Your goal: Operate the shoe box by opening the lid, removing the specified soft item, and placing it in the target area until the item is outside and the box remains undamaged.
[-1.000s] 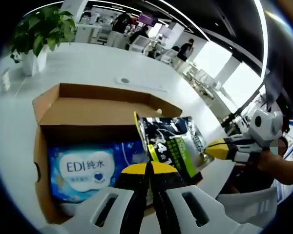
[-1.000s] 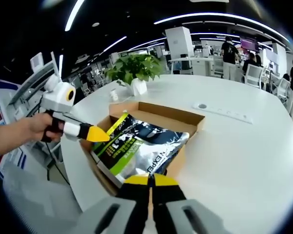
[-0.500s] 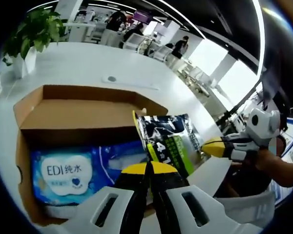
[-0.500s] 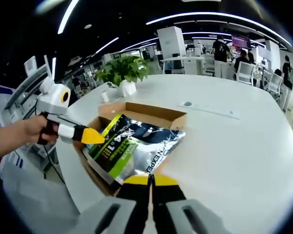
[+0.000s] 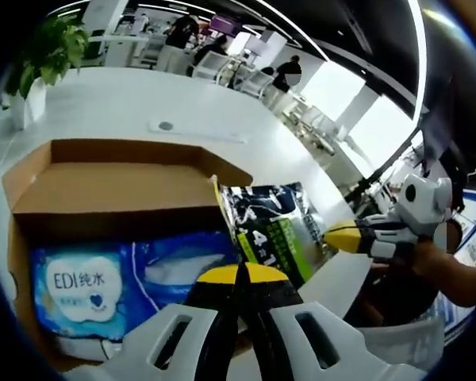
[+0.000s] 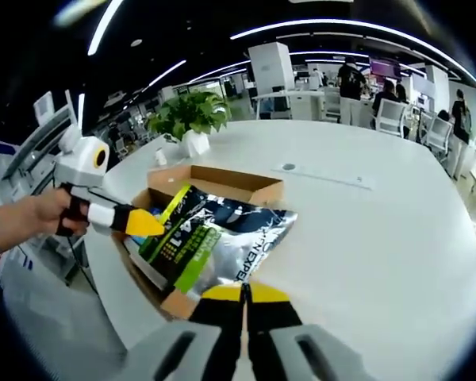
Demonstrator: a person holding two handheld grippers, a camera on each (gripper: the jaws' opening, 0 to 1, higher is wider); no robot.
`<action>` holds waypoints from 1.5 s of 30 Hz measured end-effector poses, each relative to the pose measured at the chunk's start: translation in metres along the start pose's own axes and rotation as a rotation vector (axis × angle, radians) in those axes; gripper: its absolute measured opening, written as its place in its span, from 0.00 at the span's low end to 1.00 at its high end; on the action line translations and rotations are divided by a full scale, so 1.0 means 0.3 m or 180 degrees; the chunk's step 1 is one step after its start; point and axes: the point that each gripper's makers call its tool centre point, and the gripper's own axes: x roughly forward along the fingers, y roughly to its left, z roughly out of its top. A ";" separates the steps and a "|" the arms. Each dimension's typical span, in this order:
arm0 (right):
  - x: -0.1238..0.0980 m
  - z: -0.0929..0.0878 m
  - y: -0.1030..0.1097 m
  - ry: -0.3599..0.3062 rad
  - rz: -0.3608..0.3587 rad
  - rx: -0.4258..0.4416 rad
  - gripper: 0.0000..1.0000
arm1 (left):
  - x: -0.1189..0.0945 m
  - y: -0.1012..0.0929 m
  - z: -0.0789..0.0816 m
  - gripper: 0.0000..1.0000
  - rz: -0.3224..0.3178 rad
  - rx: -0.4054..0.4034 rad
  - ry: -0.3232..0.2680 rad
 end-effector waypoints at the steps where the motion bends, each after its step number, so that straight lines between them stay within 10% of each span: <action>1: -0.003 -0.001 -0.005 0.0000 -0.0009 -0.0002 0.00 | 0.008 -0.007 -0.002 0.00 -0.0011 0.0000 0.0009; 45: -0.065 -0.141 -0.308 0.0106 -0.0350 0.0245 0.00 | 0.261 -0.197 -0.029 0.00 -0.0205 0.0161 0.0210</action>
